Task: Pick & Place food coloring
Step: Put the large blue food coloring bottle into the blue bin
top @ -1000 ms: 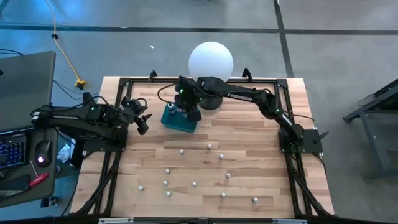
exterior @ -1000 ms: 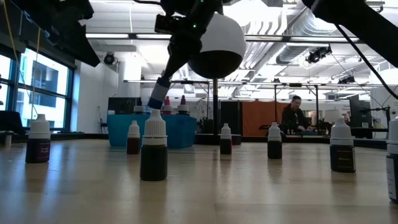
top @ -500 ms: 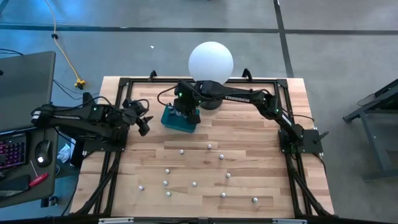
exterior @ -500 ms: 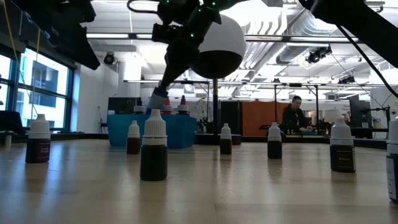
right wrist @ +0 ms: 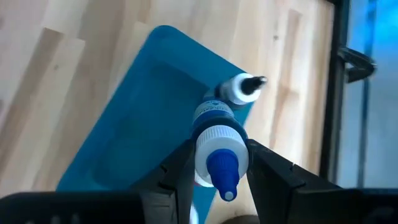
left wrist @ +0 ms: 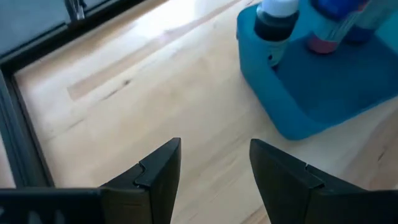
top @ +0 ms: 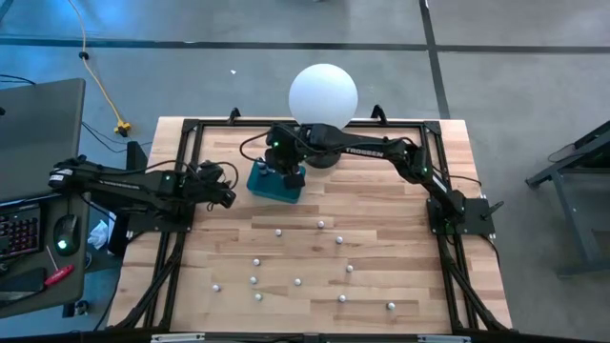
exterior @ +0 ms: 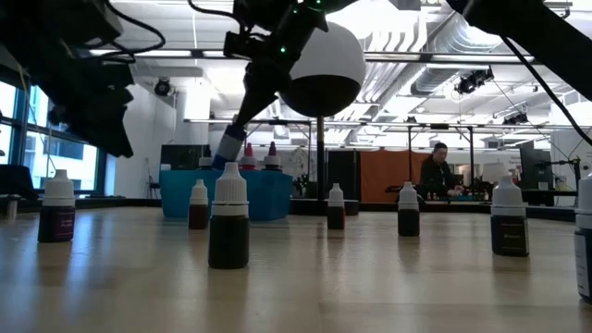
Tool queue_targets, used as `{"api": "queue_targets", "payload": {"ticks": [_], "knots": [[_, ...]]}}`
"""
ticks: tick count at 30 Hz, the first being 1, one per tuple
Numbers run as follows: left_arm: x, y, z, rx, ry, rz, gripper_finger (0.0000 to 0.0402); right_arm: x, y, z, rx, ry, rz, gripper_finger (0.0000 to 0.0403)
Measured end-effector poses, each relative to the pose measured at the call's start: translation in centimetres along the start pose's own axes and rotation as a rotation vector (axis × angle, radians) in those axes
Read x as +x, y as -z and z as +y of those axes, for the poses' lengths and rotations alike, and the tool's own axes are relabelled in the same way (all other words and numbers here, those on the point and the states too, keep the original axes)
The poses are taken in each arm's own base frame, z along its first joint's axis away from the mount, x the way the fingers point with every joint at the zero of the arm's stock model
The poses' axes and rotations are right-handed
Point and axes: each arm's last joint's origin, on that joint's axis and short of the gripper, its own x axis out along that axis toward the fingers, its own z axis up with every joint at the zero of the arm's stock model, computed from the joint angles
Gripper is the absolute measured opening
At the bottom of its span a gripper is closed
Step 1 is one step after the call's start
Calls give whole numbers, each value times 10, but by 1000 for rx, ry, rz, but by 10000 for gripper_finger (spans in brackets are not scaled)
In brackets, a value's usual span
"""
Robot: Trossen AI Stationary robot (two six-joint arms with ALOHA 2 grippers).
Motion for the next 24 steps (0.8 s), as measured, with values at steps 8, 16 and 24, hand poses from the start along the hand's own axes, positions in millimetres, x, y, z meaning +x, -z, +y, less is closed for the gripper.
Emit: {"api": "queue_targets", "payload": {"ticks": [8, 16, 24], "knots": [[1, 0, -4, -25, 60, 9, 188, 4, 5, -3, 12, -10, 24, 119], [1, -1, -6, -6, 89, 9, 188, 18, 12, -1, 19, -68, 53, 119], [1, 0, -6, -1, 102, 27, 188, 19, 12, -6, 20, -54, 29, 126]]}}
